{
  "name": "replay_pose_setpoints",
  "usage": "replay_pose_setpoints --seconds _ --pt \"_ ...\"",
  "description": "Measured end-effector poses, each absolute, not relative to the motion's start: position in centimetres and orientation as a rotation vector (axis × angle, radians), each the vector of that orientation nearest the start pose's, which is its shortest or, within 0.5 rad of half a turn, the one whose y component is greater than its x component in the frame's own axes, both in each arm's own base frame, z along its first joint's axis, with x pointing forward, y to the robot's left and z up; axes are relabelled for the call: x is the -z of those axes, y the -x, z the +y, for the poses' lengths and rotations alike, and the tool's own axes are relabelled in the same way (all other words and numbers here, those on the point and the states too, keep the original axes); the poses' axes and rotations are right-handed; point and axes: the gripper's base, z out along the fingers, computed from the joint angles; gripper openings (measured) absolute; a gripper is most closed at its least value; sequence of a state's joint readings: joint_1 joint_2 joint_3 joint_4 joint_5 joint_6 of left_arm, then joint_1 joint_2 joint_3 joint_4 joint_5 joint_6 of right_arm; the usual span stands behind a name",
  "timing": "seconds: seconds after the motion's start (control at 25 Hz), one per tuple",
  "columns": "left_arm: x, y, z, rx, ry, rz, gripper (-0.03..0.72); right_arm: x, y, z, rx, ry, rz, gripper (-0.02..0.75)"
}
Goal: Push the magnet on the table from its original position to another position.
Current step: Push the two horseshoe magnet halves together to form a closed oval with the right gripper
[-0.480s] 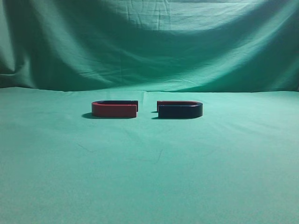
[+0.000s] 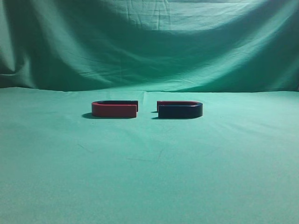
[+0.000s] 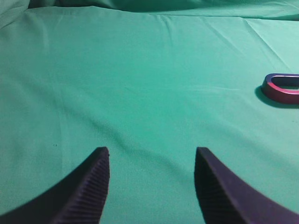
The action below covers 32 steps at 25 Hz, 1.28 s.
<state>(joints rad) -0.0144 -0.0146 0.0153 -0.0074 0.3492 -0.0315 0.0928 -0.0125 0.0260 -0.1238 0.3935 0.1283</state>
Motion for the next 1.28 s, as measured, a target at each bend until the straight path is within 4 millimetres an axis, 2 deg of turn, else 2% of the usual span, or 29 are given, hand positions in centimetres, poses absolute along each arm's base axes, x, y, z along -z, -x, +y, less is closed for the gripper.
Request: replay_pose_setpoints --seconds 0.52,0.64,0.8,0.96,1.04,1.12,1.28 --pt "-17.7 -5.3 -0.1 0.039 0.020 1.833 0.372 -17.0 -5.2 0.1 -0.028 0.042 1.887 0.000" --pt "-17.7 -5.3 -0.1 0.039 0.020 1.833 0.372 -17.4 -5.3 0.2 -0.050 0.034 1.838 0.000" --pt "-17.7 -5.3 -0.1 0.039 0.020 1.833 0.372 -19.8 -5.7 0.5 -0.175 -0.034 1.567 0.000" --pt "-17.7 -5.3 -0.1 0.039 0.020 1.833 0.372 -21.9 -5.4 0.6 -0.212 -0.032 1.332 0.000" --pt "-17.7 -5.3 -0.1 0.039 0.020 1.833 0.372 -22.3 -5.3 0.6 -0.210 -0.026 1.314 0.000" --pt "-17.7 -5.3 -0.1 0.039 0.020 1.833 0.372 -23.5 -5.2 0.6 -0.196 -0.018 1.327 0.000" --pt "-17.7 -5.3 -0.1 0.039 0.020 1.833 0.372 -26.5 -6.2 0.5 -0.173 -0.028 1.495 0.000"
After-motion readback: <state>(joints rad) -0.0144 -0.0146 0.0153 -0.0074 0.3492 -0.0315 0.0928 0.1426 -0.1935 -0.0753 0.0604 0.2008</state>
